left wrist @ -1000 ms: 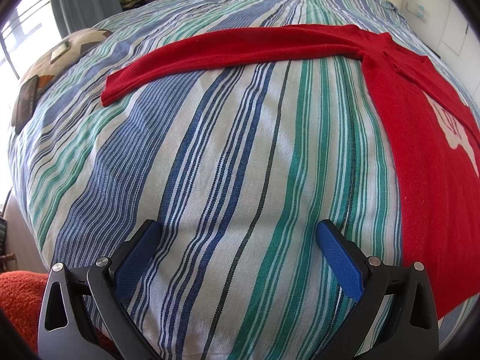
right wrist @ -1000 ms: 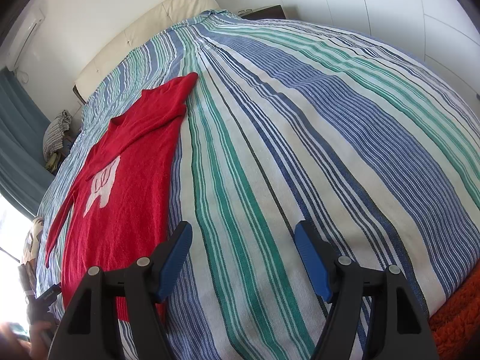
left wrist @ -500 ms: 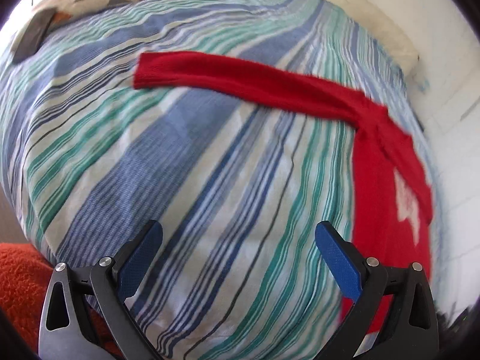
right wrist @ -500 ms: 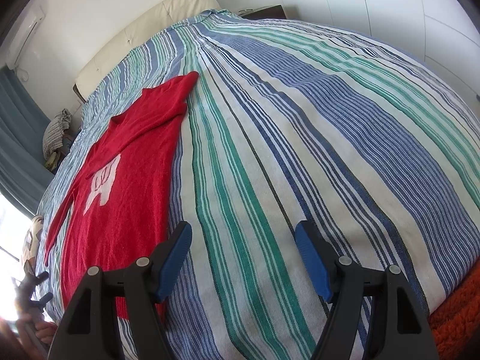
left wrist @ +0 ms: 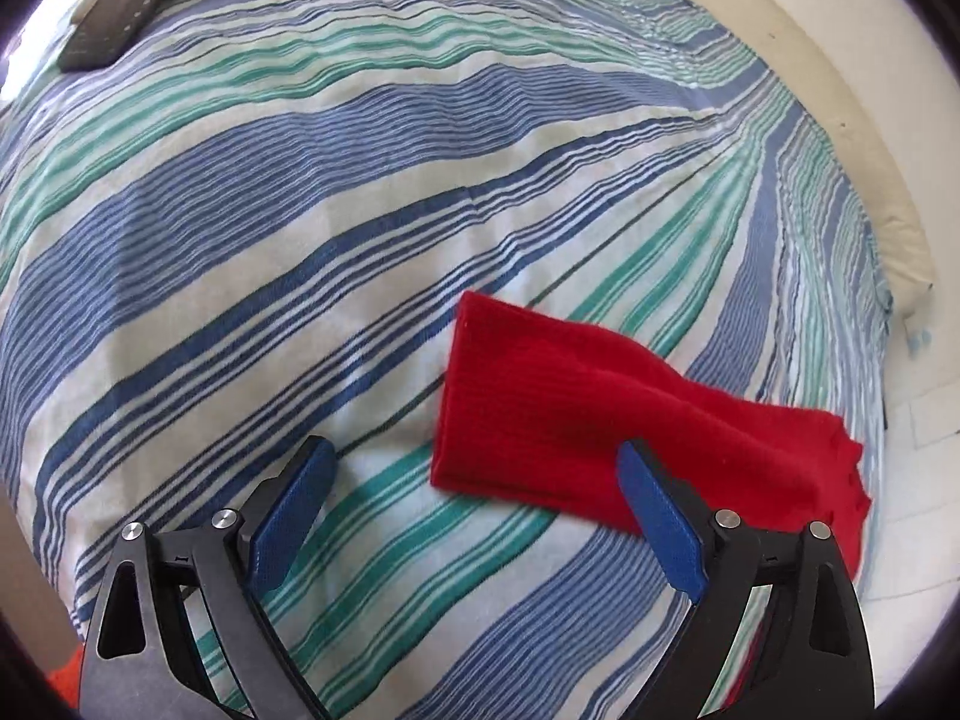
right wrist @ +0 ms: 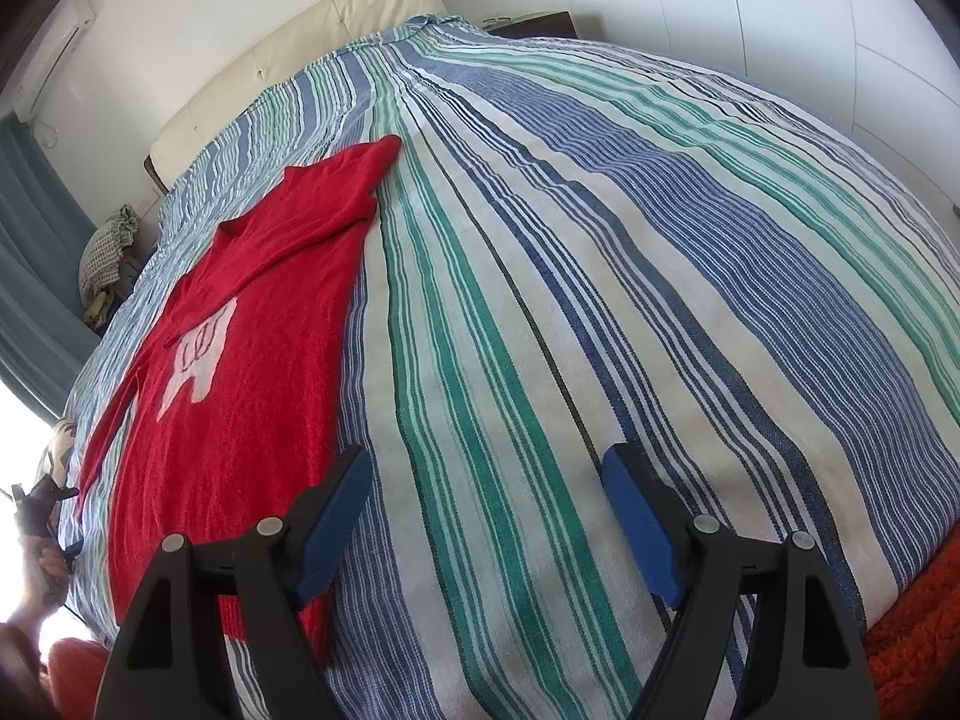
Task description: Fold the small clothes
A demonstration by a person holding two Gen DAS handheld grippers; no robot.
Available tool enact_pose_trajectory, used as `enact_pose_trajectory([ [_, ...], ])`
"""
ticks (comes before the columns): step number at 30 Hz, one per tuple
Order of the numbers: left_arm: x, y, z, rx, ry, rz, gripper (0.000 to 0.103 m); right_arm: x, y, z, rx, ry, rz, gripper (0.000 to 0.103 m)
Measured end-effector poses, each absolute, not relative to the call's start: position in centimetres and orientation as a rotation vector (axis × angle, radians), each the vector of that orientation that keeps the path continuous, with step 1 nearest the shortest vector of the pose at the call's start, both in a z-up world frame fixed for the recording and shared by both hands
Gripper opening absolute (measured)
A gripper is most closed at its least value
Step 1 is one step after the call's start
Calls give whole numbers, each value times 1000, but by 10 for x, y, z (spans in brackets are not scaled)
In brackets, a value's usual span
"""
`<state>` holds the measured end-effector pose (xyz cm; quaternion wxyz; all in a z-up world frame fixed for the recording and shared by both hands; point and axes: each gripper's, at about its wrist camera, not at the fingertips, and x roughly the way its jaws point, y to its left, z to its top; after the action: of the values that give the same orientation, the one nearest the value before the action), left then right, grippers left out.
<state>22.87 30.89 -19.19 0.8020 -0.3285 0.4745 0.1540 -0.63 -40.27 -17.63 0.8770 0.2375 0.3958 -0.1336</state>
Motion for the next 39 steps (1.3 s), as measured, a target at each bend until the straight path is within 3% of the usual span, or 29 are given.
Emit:
enact_pose_trajectory([
  [2, 233, 305, -189, -665, 982, 349, 70, -5, -401, -177, 481, 831, -281, 79],
  [3, 237, 303, -188, -646, 980, 331, 33, -4, -401, -177, 478, 832, -281, 80],
  [4, 242, 302, -188, -629, 998, 311, 4, -4, -401, -178, 476, 834, -281, 81],
  [7, 241, 293, -164, -542, 978, 299, 4, -3, -401, -177, 484, 836, -279, 82],
  [12, 261, 230, -66, -325, 863, 185, 4, -2, -408, -178, 540, 836, -261, 82],
  [17, 273, 74, 51, -127, 683, -112, 4, -2, -415, -179, 602, 832, -246, 83],
  [20, 273, -33, 86, -55, 627, -306, 5, -4, -419, -179, 631, 825, -236, 83],
  [21, 272, -66, 88, -36, 620, -355, 8, -5, -419, -178, 637, 824, -233, 83],
  [23, 275, -126, 71, 10, 641, -441, 27, -5, -420, -178, 641, 824, -228, 83],
  [24, 275, -149, 57, 34, 677, -463, 63, -5, -419, -178, 641, 825, -228, 83],
  [25, 271, -164, 39, 52, 714, -467, 82, -5, -419, -177, 641, 826, -228, 83],
  [29, 236, -157, -27, 73, 825, -546, 77, -5, -419, -177, 647, 829, -221, 83],
  [39, 226, -4, -118, 303, 848, -264, 73, -1, -422, -181, 673, 836, -211, 86],
])
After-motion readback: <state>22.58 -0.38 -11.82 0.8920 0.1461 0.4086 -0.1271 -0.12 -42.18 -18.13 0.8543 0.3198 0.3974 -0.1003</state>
